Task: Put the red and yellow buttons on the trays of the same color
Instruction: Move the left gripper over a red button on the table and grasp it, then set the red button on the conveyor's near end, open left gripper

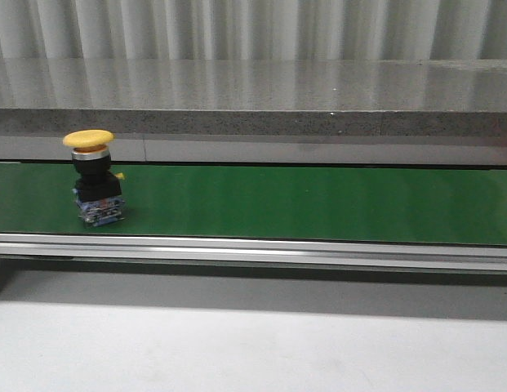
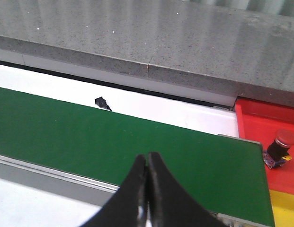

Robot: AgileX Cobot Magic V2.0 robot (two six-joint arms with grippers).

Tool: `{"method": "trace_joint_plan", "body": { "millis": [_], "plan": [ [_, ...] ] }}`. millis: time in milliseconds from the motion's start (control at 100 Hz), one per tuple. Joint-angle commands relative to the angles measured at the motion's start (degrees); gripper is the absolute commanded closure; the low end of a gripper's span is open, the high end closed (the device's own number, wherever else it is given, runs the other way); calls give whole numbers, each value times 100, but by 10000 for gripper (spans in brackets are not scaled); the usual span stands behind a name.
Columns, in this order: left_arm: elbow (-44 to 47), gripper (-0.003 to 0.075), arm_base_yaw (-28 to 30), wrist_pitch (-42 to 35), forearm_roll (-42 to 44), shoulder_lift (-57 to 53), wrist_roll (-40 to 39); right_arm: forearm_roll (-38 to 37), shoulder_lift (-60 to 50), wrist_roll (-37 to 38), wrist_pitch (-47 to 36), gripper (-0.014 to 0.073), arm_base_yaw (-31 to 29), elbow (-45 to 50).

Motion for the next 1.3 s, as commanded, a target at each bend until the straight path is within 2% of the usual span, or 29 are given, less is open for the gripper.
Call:
{"method": "trace_joint_plan", "body": {
  "millis": [0, 400, 710, 1040, 1290],
  "plan": [
    [-158, 590, 13, -83, -22, -496, 0, 36, 62, -31, -397, 659, 5, -116],
    [-158, 608, -166, -26, -106, -1593, 0, 36, 62, -31, -397, 659, 5, -116],
    [-158, 608, -1063, 137, -83, -2045, 77, 36, 62, -31, -397, 659, 5, -116],
    [-136, 608, -2382, 395, 136, -2048, 75, 36, 62, -31, -397, 659, 5, -116],
    [-136, 608, -2701, 440, 293, -1914, 75, 36, 62, -31, -397, 659, 5, -116]
  ]
}}
